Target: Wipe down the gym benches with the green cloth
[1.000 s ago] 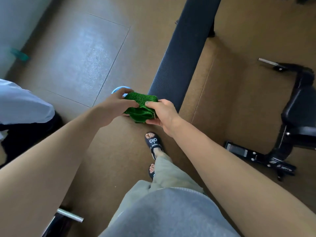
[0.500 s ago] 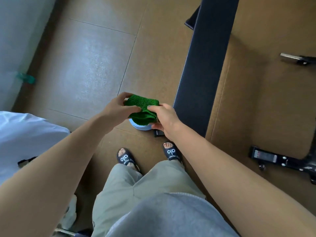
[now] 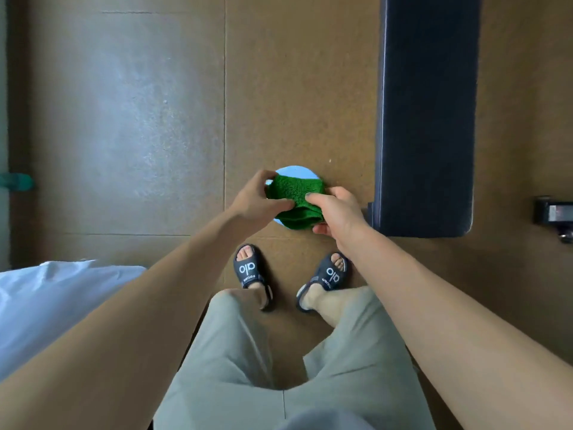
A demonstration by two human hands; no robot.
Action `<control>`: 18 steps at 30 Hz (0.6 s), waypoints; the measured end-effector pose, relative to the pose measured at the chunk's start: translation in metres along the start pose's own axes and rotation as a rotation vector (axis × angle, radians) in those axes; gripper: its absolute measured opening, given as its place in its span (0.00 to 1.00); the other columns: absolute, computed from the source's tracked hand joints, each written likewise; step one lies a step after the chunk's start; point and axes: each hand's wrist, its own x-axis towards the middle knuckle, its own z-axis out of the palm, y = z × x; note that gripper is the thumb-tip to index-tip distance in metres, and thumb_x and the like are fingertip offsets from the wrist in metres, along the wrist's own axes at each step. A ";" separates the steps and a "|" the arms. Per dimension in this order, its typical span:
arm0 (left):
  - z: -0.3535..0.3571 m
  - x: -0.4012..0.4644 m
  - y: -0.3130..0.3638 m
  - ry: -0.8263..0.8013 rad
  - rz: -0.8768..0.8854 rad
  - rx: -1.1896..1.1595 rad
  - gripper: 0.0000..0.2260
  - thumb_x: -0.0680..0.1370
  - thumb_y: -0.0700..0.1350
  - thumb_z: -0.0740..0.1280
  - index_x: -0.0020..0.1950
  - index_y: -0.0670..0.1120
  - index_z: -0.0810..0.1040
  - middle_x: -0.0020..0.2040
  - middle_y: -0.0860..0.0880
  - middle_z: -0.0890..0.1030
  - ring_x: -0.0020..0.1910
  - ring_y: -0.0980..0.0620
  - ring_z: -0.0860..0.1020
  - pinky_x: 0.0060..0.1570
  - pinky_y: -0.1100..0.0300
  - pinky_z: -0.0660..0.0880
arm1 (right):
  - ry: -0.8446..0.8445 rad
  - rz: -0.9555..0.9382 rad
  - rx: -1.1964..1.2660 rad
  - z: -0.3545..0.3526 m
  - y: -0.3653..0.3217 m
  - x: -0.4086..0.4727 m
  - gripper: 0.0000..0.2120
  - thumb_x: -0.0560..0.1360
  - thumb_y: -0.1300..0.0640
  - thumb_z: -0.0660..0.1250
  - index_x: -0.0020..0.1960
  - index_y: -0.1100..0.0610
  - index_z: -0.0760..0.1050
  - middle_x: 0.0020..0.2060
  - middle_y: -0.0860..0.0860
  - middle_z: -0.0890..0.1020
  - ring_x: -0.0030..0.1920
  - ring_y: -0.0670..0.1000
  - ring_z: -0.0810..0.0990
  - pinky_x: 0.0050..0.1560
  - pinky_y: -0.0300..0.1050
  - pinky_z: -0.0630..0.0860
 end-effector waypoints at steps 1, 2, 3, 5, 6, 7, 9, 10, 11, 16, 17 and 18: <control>0.004 0.017 -0.014 -0.008 -0.002 0.030 0.34 0.64 0.52 0.75 0.70 0.52 0.72 0.60 0.45 0.81 0.56 0.44 0.82 0.59 0.45 0.80 | -0.004 -0.010 -0.022 0.005 0.011 0.019 0.13 0.77 0.53 0.73 0.60 0.53 0.77 0.56 0.54 0.83 0.48 0.54 0.86 0.32 0.45 0.80; 0.009 0.034 -0.027 -0.013 -0.005 0.048 0.34 0.67 0.50 0.76 0.71 0.53 0.71 0.61 0.44 0.80 0.56 0.44 0.81 0.58 0.45 0.81 | -0.010 -0.018 -0.057 0.009 0.022 0.037 0.12 0.77 0.52 0.72 0.60 0.51 0.76 0.55 0.53 0.83 0.45 0.54 0.86 0.36 0.48 0.82; 0.016 0.055 -0.043 -0.016 -0.004 0.061 0.32 0.70 0.47 0.77 0.72 0.53 0.70 0.62 0.44 0.80 0.56 0.44 0.81 0.57 0.46 0.81 | -0.014 -0.035 -0.096 0.014 0.033 0.058 0.12 0.78 0.52 0.71 0.60 0.51 0.76 0.55 0.52 0.82 0.42 0.53 0.85 0.41 0.51 0.84; 0.033 0.102 -0.079 -0.024 0.011 0.095 0.31 0.73 0.43 0.76 0.74 0.52 0.69 0.62 0.43 0.79 0.56 0.45 0.81 0.57 0.47 0.81 | 0.007 -0.072 -0.155 0.022 0.059 0.105 0.09 0.78 0.52 0.70 0.58 0.51 0.76 0.55 0.52 0.81 0.38 0.53 0.85 0.44 0.51 0.85; 0.042 0.125 -0.095 -0.024 0.018 0.106 0.30 0.74 0.43 0.76 0.74 0.52 0.69 0.61 0.43 0.79 0.56 0.45 0.81 0.57 0.47 0.81 | 0.017 -0.088 -0.173 0.026 0.070 0.130 0.08 0.79 0.52 0.69 0.57 0.51 0.76 0.55 0.52 0.81 0.38 0.53 0.85 0.41 0.47 0.85; 0.051 0.150 -0.110 -0.020 0.028 0.117 0.30 0.74 0.42 0.75 0.74 0.53 0.69 0.61 0.44 0.79 0.56 0.45 0.81 0.56 0.49 0.80 | 0.029 -0.110 -0.190 0.030 0.082 0.156 0.06 0.79 0.52 0.69 0.56 0.50 0.76 0.54 0.51 0.81 0.37 0.53 0.85 0.36 0.42 0.83; 0.068 0.199 -0.138 -0.012 0.047 0.156 0.30 0.75 0.42 0.75 0.75 0.52 0.68 0.60 0.45 0.79 0.54 0.46 0.80 0.51 0.54 0.78 | 0.058 -0.157 -0.242 0.038 0.106 0.208 0.06 0.80 0.52 0.67 0.56 0.50 0.77 0.52 0.51 0.82 0.32 0.51 0.84 0.29 0.36 0.77; 0.076 0.221 -0.150 -0.012 0.054 0.189 0.30 0.76 0.42 0.74 0.75 0.51 0.67 0.58 0.46 0.78 0.52 0.46 0.79 0.49 0.56 0.75 | 0.066 -0.185 -0.269 0.042 0.117 0.234 0.06 0.80 0.52 0.67 0.56 0.51 0.77 0.51 0.52 0.82 0.30 0.51 0.83 0.27 0.35 0.75; 0.084 0.245 -0.163 -0.010 0.070 0.226 0.30 0.76 0.42 0.73 0.76 0.50 0.67 0.56 0.47 0.77 0.51 0.47 0.78 0.47 0.57 0.73 | 0.078 -0.216 -0.295 0.046 0.129 0.260 0.06 0.80 0.52 0.67 0.55 0.52 0.78 0.52 0.53 0.82 0.29 0.50 0.82 0.25 0.34 0.72; 0.107 0.337 -0.212 -0.053 0.218 0.493 0.34 0.77 0.44 0.73 0.79 0.47 0.61 0.68 0.41 0.76 0.61 0.42 0.77 0.56 0.55 0.73 | 0.115 -0.378 -0.620 0.061 0.171 0.375 0.13 0.82 0.48 0.64 0.60 0.55 0.76 0.55 0.54 0.80 0.54 0.59 0.82 0.49 0.47 0.75; 0.104 0.349 -0.222 -0.058 0.274 0.572 0.36 0.76 0.45 0.74 0.80 0.47 0.61 0.70 0.41 0.73 0.64 0.41 0.76 0.60 0.53 0.73 | 0.123 -0.418 -0.715 0.060 0.176 0.391 0.16 0.83 0.47 0.63 0.65 0.55 0.75 0.59 0.54 0.78 0.60 0.59 0.78 0.55 0.50 0.73; 0.100 0.358 -0.228 -0.036 0.335 0.651 0.36 0.76 0.47 0.74 0.80 0.48 0.61 0.71 0.42 0.72 0.64 0.40 0.76 0.62 0.50 0.74 | 0.167 -0.475 -0.755 0.059 0.177 0.401 0.19 0.83 0.46 0.62 0.69 0.55 0.73 0.62 0.55 0.76 0.64 0.59 0.76 0.59 0.52 0.73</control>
